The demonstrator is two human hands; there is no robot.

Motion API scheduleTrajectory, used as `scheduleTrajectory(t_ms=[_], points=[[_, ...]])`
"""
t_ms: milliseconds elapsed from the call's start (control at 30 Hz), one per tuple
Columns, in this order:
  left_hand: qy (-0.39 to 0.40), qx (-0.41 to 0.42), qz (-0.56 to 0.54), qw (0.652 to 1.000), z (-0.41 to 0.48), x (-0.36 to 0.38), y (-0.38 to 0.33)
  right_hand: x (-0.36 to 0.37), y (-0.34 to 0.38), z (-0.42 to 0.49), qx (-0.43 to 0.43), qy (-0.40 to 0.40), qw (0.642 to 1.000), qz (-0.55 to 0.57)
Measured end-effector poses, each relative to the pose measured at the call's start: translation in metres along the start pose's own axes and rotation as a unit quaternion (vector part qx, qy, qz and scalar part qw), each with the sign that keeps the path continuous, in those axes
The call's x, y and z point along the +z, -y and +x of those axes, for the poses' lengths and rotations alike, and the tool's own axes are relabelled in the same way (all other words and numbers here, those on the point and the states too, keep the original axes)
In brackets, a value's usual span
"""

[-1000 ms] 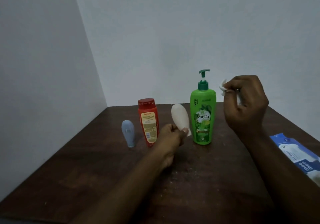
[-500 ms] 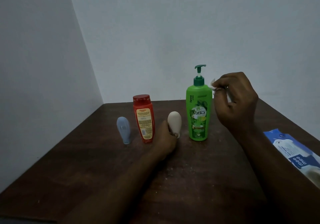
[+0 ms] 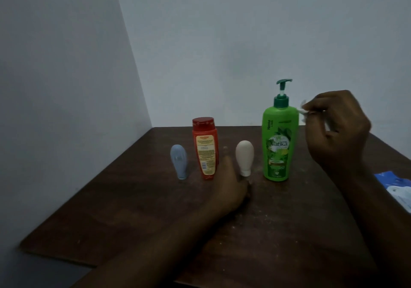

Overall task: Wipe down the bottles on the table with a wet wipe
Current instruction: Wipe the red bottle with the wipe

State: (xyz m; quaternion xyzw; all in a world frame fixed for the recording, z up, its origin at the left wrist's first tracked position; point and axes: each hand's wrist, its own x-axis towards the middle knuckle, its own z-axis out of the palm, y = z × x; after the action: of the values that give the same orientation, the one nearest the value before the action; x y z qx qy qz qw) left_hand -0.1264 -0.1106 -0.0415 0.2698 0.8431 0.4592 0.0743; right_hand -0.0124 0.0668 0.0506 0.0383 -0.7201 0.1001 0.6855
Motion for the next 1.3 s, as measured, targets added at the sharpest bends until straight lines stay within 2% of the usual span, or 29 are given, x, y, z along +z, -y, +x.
scheduleTrajectory(t_ms=[167,233,333,400,433,500,567,667,767,867,1000,1100,1200,1300], points=[[-0.047,0.107,-0.063,0.991,-0.054,-0.011,0.005,-0.002,-0.003,0.001,0.001,-0.006,1.000,-0.015],[-0.104,0.165,-0.051,0.979,-0.067,-0.026,-0.002,-0.001,-0.005,0.000,0.005,-0.005,1.000,-0.012],[-0.239,0.221,-0.009,0.946,-0.047,-0.067,-0.011,0.001,-0.006,-0.002,0.015,-0.003,1.000,-0.009],[-0.311,0.215,0.006,0.926,-0.020,-0.098,-0.021,0.002,-0.006,-0.003,0.015,0.004,1.000,-0.008],[-0.320,0.198,0.000,0.926,-0.008,-0.111,-0.027,0.002,-0.006,-0.003,0.014,0.006,1.000,-0.008],[-0.277,0.155,0.009,0.948,0.016,-0.132,-0.031,0.002,-0.005,-0.004,0.014,0.011,1.000,-0.007],[-0.188,0.148,0.077,0.968,0.030,-0.145,-0.031,0.003,-0.003,-0.004,0.019,0.021,1.000,-0.005],[-0.057,0.150,0.151,0.975,0.039,-0.153,-0.036,0.005,0.003,-0.002,0.037,0.052,0.998,0.012],[-0.025,0.163,0.148,0.975,0.043,-0.150,-0.040,0.009,0.010,-0.001,0.053,0.091,0.994,0.034],[-0.037,0.170,0.077,0.982,0.044,-0.146,-0.033,0.014,0.016,-0.004,0.060,0.122,0.990,0.046],[-0.042,0.159,-0.118,0.979,0.041,-0.145,-0.045,0.020,0.026,-0.007,0.053,0.142,0.987,0.058],[0.022,0.112,-0.251,0.961,0.042,-0.136,-0.056,0.025,0.038,-0.009,0.064,0.157,0.984,0.062],[0.066,0.055,-0.362,0.928,0.046,-0.120,-0.054,0.038,0.050,-0.004,0.076,0.175,0.980,0.049],[0.067,0.044,-0.390,0.917,0.050,-0.113,-0.047,0.049,0.057,0.015,0.078,0.176,0.979,0.058]])
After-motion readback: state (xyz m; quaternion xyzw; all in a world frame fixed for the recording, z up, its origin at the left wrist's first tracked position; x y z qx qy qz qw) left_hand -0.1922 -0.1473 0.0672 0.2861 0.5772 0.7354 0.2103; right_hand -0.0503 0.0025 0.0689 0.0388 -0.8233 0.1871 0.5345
